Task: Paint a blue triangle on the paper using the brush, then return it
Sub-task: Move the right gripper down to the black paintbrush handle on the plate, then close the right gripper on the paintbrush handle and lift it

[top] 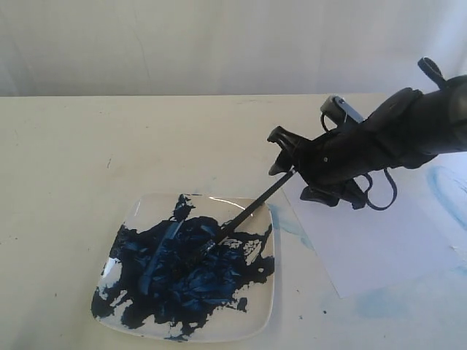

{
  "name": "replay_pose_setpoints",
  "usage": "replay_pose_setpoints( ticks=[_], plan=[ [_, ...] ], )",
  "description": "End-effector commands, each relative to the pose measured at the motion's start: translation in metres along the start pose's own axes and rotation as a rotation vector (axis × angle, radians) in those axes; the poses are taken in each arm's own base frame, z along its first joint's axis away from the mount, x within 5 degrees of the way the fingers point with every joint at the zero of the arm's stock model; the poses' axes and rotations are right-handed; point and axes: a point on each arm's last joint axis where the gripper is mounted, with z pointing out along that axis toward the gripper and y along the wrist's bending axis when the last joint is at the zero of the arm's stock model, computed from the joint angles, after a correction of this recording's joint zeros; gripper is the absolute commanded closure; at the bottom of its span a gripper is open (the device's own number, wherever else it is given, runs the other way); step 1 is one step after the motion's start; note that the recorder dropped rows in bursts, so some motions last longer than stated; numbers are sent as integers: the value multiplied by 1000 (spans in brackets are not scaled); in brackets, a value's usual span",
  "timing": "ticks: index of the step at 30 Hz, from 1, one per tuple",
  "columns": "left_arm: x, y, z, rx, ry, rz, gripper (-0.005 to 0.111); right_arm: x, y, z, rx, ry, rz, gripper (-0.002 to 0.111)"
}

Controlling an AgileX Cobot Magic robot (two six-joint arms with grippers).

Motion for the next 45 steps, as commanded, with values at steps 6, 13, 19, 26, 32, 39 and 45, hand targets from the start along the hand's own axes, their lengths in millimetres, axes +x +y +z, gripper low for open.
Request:
replay_pose_setpoints(
  ticks=[6,13,19,26,32,39,45],
  plan=[
    [2,0,1,6,9,5,107,-5,4,18,-21,-37,132,46],
    [2,0,1,6,9,5,107,-2,7,36,-13,-33,148,54],
    [2,0,1,6,9,5,107,0,2,45,-4,-26,204,54],
    [2,0,1,6,9,5,107,-1,2,45,-8,-42,227,54],
    [2,0,1,6,9,5,107,-1,4,45,-7,-63,222,54],
    [2,0,1,6,9,5,107,3,11,51,-14,-73,207,54],
    [2,0,1,6,9,5,107,3,13,51,-17,-80,204,57]
  ],
)
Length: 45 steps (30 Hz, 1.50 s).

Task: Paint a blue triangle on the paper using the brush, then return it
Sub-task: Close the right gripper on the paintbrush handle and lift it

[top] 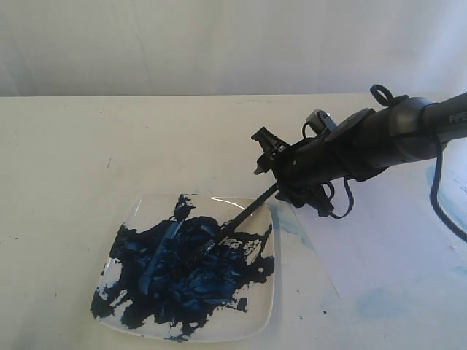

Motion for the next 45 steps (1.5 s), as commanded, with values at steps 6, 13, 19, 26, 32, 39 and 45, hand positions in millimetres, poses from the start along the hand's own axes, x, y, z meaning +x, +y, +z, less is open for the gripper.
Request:
replay_pose_setpoints(
  ticks=[6,13,19,26,32,39,45],
  plan=[
    [2,0,1,6,9,5,107,-1,3,0,-10,-15,22,72],
    [2,0,1,6,9,5,107,-2,3,0,-12,-26,42,91],
    [2,0,1,6,9,5,107,-4,3,0,-13,-49,69,108],
    [2,0,1,6,9,5,107,-5,8,-7,-32,-49,57,108],
    [2,0,1,6,9,5,107,-15,37,-48,-133,-135,-76,108],
    [2,0,1,6,9,5,107,-17,69,-108,-245,-230,-494,108],
    [2,0,1,6,9,5,107,-7,83,-135,-277,-324,-669,108]
  ],
)
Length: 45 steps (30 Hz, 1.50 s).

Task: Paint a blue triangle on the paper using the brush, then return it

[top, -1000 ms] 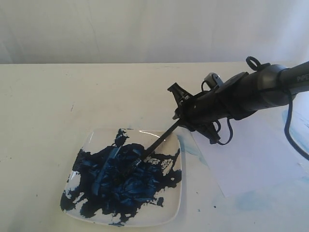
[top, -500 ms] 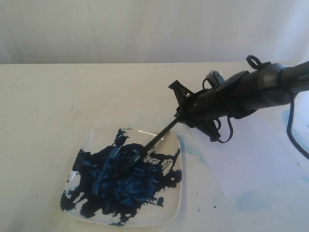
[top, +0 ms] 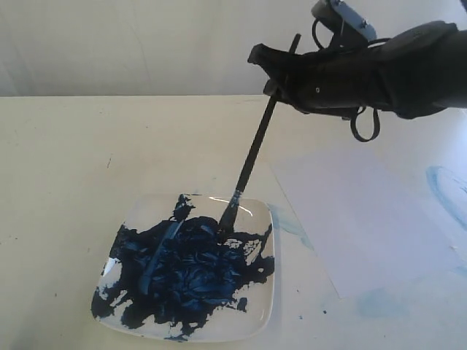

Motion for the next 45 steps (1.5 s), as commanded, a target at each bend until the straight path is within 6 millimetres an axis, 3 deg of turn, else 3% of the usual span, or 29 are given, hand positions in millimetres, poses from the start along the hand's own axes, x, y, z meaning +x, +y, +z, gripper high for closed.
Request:
replay_pose_setpoints(
  ticks=[1,10,15,22,27,39,45],
  plan=[
    [2,0,1,6,9,5,107,1,18,-13,-4,-75,-178,108],
    [2,0,1,6,9,5,107,46,82,-20,-36,-252,-419,108],
    [2,0,1,6,9,5,107,54,110,-25,-235,-327,-466,108],
    [2,0,1,6,9,5,107,74,113,-14,-376,-186,-533,108],
    [2,0,1,6,9,5,107,86,119,-18,-580,-182,-526,108],
    [2,0,1,6,9,5,107,104,106,-16,-617,-147,-517,108],
    [2,0,1,6,9,5,107,117,101,-1,-639,-116,-477,108]
  ],
)
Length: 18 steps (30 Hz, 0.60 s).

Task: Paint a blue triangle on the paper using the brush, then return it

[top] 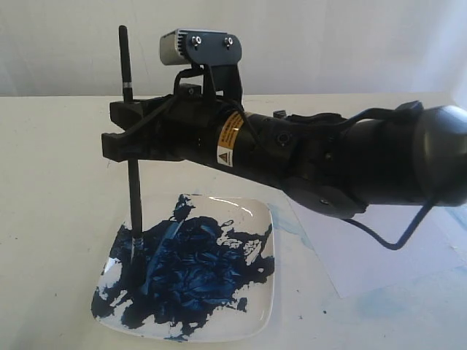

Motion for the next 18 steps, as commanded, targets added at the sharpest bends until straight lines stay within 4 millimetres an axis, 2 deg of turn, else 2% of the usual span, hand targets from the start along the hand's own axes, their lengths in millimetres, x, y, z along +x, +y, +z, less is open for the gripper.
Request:
replay_pose_setpoints(
  ticks=[1,9,18],
  plan=[
    [2,0,1,6,9,5,107,13,-6,6,-25,-2,31,108],
    [2,0,1,6,9,5,107,29,-15,10,33,84,39,108],
    [2,0,1,6,9,5,107,32,-17,10,45,99,37,108]
  ],
)
